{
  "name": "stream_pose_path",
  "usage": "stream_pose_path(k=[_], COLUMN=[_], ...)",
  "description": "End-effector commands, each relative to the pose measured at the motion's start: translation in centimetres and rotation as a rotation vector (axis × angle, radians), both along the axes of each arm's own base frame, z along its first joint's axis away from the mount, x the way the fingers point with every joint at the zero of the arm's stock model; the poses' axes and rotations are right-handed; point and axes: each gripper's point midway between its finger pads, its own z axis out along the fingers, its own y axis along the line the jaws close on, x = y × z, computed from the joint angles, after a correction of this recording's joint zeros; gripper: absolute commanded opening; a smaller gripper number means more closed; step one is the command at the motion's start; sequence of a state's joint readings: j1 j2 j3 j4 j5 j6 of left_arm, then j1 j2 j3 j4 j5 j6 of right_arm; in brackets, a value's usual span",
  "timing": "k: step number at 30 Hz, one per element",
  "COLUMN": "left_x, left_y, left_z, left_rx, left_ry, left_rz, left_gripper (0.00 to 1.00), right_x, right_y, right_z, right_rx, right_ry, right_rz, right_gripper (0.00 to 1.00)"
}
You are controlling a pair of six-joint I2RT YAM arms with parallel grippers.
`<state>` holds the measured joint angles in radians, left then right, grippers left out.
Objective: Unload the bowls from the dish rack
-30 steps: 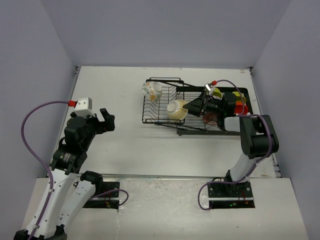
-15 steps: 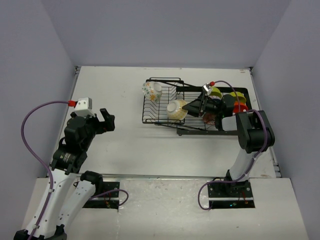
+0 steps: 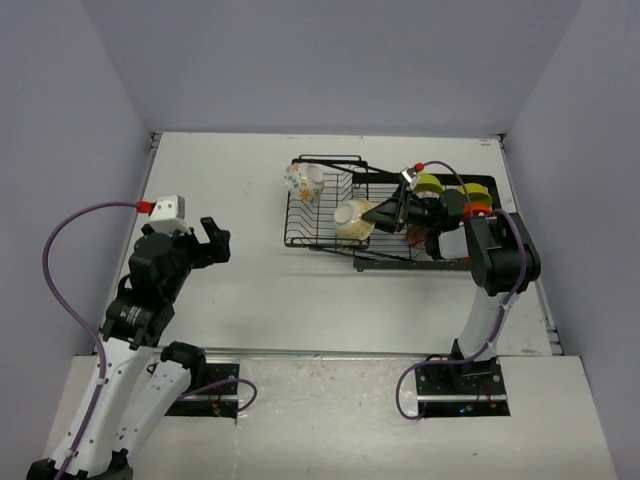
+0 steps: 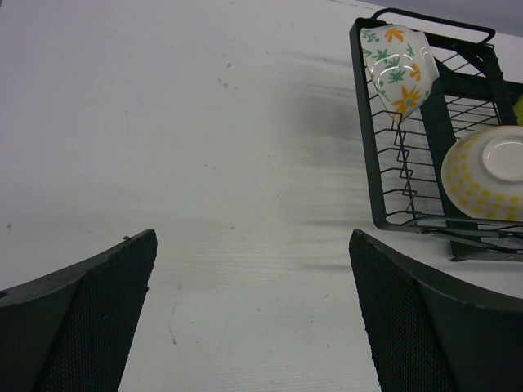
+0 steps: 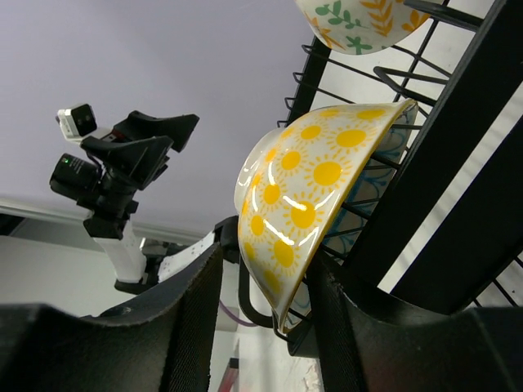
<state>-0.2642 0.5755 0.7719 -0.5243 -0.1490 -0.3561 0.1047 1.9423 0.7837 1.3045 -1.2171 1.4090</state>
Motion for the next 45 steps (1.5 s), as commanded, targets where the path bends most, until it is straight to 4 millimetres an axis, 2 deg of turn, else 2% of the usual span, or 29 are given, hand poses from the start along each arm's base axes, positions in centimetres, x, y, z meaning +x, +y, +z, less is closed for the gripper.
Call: stream_pose_path(k=[1, 4, 9, 14, 23, 29, 45], left_x=[0.3, 0.3, 0.3, 0.2, 0.2, 0.2, 0.1], left_y=[-0.4, -0.4, -0.4, -0.5, -0.6, -0.6, -0.4], left_z=[0.9, 0.9, 0.9, 0.9, 1.0, 1.0, 1.1], left_rx=[-0.011, -0.011, -0.012, -0.013, -0.012, -0.012, -0.01], left_ry=[-0.039, -0.039, -0.039, -0.04, -0.042, -0.04, -0.047], left_rz=[-0.014, -0.015, -0.017, -0.02, -0.025, -0.026, -0.016], left_gripper=[1.0, 1.0, 1.0, 1.0, 1.0, 1.0, 1.0], right_x=[0.0, 0.0, 0.0, -0.1, -0.5, -0.7, -1.5], right_y=[0.7, 0.9, 1.1, 1.2, 2.0, 2.2, 3.6], right_z=[0.7, 0.8, 1.1, 1.4, 2.9, 3.8, 10.6], right_rx=[0.018, 0.02, 0.028, 0.05, 0.089, 0.097, 0.145], right_ry=[-0.061, -0.064, -0.072, -0.077, -0.097, -0.107, -0.26], right_rz=[0.029, 0.027, 0.03, 0.031, 0.063, 0.067, 0.124], right_gripper=[0.46, 0.44, 0.3, 0.26, 0.0, 0.0, 0.0])
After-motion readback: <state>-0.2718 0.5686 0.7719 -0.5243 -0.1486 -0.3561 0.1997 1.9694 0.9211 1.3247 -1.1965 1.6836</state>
